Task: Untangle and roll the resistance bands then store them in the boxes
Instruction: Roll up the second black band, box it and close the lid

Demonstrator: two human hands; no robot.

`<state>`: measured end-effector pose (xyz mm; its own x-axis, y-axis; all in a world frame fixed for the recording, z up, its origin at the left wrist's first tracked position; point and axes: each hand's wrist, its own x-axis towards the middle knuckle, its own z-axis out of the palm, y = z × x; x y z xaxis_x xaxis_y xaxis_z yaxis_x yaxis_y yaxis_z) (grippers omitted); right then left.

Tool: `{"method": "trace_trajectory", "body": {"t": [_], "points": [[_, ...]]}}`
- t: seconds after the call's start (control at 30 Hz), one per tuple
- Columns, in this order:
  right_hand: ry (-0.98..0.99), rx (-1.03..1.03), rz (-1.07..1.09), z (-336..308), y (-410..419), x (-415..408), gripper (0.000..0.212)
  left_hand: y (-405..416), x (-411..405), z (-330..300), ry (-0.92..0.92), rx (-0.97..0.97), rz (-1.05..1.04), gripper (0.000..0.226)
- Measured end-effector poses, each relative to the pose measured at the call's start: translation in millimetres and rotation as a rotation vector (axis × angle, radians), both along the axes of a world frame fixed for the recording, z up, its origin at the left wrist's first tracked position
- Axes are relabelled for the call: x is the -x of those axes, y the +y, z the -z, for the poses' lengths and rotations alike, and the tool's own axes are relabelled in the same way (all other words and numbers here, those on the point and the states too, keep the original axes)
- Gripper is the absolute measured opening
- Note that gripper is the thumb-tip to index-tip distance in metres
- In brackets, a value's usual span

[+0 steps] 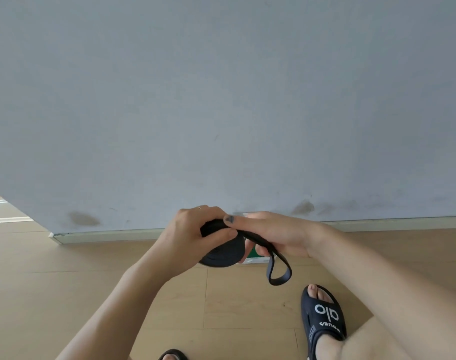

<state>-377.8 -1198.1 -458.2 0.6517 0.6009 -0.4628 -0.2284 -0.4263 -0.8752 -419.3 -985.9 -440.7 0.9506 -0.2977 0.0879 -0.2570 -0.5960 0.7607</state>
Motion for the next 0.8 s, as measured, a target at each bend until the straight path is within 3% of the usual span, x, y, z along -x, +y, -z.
{"method": "trace_trajectory", "body": {"t": [0.13, 0.27, 0.4, 0.63, 0.8], "points": [[0.175, -0.118, -0.05, -7, -7, -1, 0.064, 7, 0, -7, 0.009, 0.18, -0.079, 0.015], [0.188, -0.189, -0.011, -10, -1, 0, 0.051, 10, -1, -6, 0.002, 0.135, -0.064, 0.016], [0.086, -0.048, -0.027, -2, 1, -1, 0.062, 11, 0, 0, -0.066, -0.089, 0.02, 0.022], [0.226, -0.175, -0.085, -13, -8, 1, 0.059, 6, 1, -2, -0.006, 0.137, 0.002, 0.014], [0.044, 0.076, -0.065, -9, -2, 3, 0.051, 3, 1, 5, -0.057, -0.107, 0.117, 0.006]]}}
